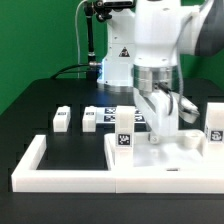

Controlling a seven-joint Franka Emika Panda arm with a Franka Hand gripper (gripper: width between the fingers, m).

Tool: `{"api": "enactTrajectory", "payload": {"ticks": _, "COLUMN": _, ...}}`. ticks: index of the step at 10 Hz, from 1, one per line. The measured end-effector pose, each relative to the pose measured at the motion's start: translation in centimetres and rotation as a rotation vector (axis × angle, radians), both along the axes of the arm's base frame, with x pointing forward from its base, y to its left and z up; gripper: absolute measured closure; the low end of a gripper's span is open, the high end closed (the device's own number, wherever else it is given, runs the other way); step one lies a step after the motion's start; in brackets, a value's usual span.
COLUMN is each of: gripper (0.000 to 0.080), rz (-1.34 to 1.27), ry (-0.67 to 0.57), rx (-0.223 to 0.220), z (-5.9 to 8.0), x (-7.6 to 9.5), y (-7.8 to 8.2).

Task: Assemble desk

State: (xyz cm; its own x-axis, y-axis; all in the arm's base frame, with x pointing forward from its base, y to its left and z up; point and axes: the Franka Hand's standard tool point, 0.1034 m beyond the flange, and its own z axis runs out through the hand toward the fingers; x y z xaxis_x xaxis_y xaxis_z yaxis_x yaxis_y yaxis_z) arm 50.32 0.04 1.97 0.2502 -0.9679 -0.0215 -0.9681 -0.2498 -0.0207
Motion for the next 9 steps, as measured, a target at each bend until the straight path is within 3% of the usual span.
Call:
{"api": "enactTrajectory", "payload": {"ticks": 2, "gripper": 0.0739, "rz": 0.263, "ry": 0.002, "rx": -0.001, "z": 0.0, "x": -1.1, "y": -2.9}}
{"api": "enactTrajectory", "payload": {"ticks": 6, "gripper": 0.0742, "rz": 0.489, "ry": -0.002, "rx": -0.009, "z": -0.1, "x": -1.3, "y": -3.4}}
{"api": "enactTrajectory", "payload": {"ticks": 7, "gripper": 0.0742, "rz": 0.611, "ry": -0.007, "rx": -0.013, "z": -0.1, "x": -1.0, "y": -3.7}}
{"api": "enactTrajectory", "payload": {"ticks": 9, "gripper": 0.0742, "rz": 0.926, "ry": -0.042, "rx": -0.046, "z": 0.8, "x": 2.1, "y": -5.5}}
